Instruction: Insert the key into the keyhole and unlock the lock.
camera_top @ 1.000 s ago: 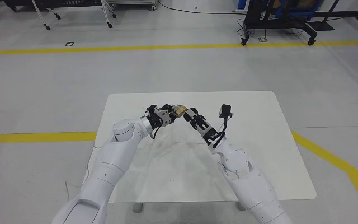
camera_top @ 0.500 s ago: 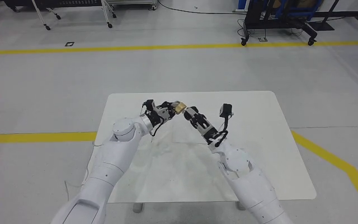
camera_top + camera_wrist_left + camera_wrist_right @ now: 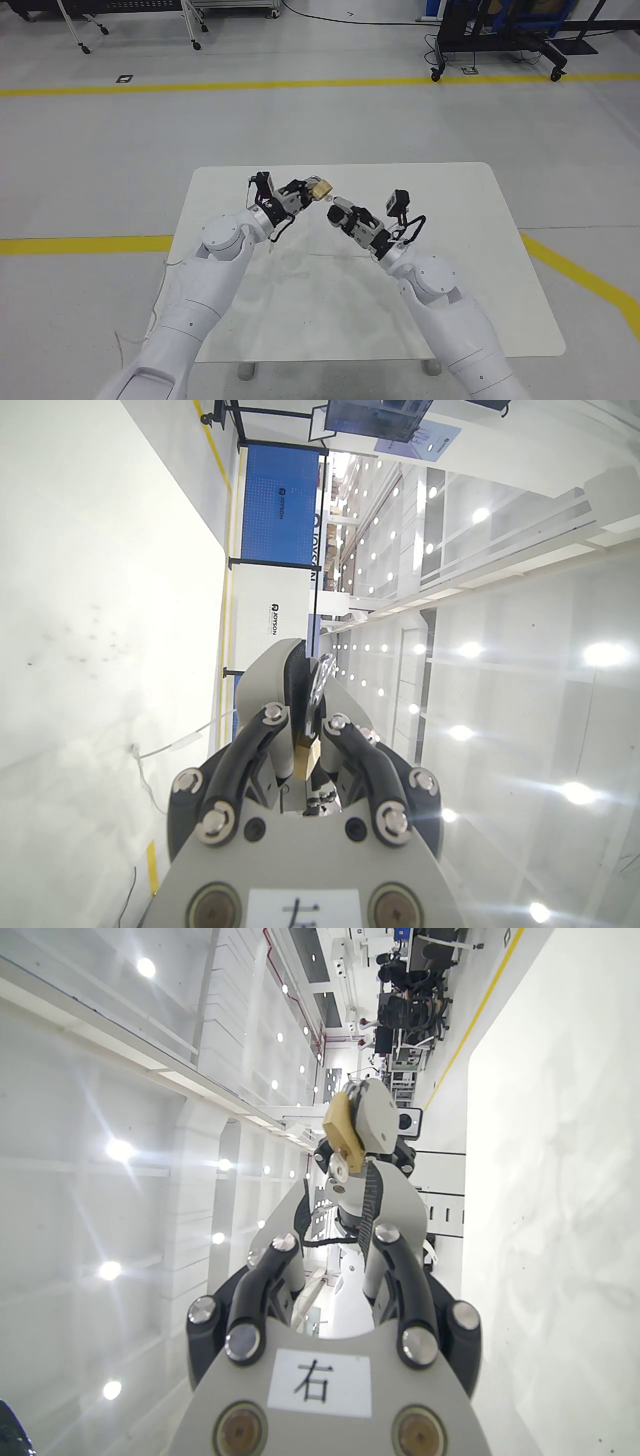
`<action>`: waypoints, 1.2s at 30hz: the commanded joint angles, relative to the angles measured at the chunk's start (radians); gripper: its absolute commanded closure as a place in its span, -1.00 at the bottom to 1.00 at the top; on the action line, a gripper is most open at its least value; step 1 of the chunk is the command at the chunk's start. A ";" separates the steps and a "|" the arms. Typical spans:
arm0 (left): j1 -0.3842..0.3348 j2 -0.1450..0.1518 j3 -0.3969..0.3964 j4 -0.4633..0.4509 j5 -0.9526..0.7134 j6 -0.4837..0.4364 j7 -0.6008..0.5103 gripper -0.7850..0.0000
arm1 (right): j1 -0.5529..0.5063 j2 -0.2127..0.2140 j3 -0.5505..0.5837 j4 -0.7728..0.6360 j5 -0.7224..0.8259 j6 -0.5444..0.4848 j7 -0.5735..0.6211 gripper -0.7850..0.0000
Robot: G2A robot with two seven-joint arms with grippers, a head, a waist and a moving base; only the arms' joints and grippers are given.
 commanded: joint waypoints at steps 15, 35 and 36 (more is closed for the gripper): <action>0.008 0.002 0.008 -0.022 0.047 -0.024 0.006 1.00 | 0.050 -0.006 0.001 0.070 0.161 0.075 0.085 0.71; 0.027 0.006 0.009 -0.064 0.126 -0.142 0.032 1.00 | 0.070 -0.016 0.021 0.134 0.498 0.270 0.207 1.00; 0.029 0.006 0.009 -0.068 0.133 -0.151 0.036 1.00 | 0.074 -0.017 0.021 0.143 0.527 0.290 0.222 1.00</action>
